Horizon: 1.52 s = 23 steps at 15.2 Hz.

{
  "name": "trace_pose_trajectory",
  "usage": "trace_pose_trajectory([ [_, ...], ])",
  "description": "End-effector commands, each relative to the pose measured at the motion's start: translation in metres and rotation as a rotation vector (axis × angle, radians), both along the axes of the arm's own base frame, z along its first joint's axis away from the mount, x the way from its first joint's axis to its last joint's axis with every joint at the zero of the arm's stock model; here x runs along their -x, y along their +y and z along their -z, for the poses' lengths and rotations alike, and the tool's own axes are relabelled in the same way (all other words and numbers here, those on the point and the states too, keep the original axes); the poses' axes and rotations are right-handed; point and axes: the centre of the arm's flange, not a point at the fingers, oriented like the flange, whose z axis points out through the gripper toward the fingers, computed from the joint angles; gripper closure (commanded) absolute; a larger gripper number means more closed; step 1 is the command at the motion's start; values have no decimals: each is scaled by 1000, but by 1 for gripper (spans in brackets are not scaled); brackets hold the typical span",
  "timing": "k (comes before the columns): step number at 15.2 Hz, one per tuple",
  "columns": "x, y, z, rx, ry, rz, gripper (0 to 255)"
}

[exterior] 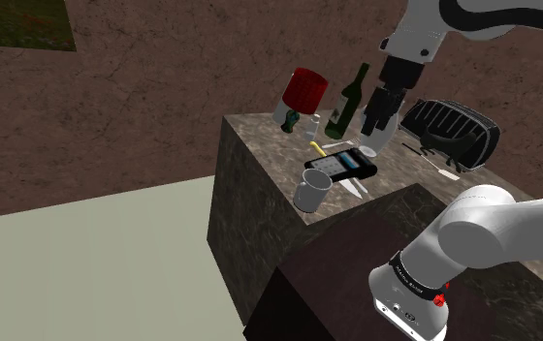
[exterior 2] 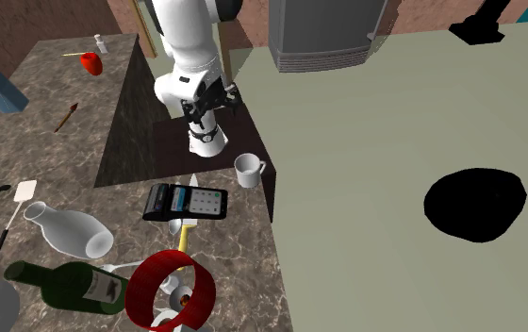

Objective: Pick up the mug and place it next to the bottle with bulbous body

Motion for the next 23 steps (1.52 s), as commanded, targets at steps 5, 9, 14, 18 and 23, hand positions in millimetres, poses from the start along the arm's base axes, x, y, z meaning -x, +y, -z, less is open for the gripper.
trace_pose_trajectory([
  [5, -16, 8, 49, 3, -5, -4, 0],
  [9, -33, 16, 98, 6, -10, -8, 0],
  [14, -50, 24, 148, 9, -15, -12, 0],
  [18, -48, 25, 169, 9, -15, -12, 0],
  [23, -46, 26, 188, 9, -15, -12, 0],
])
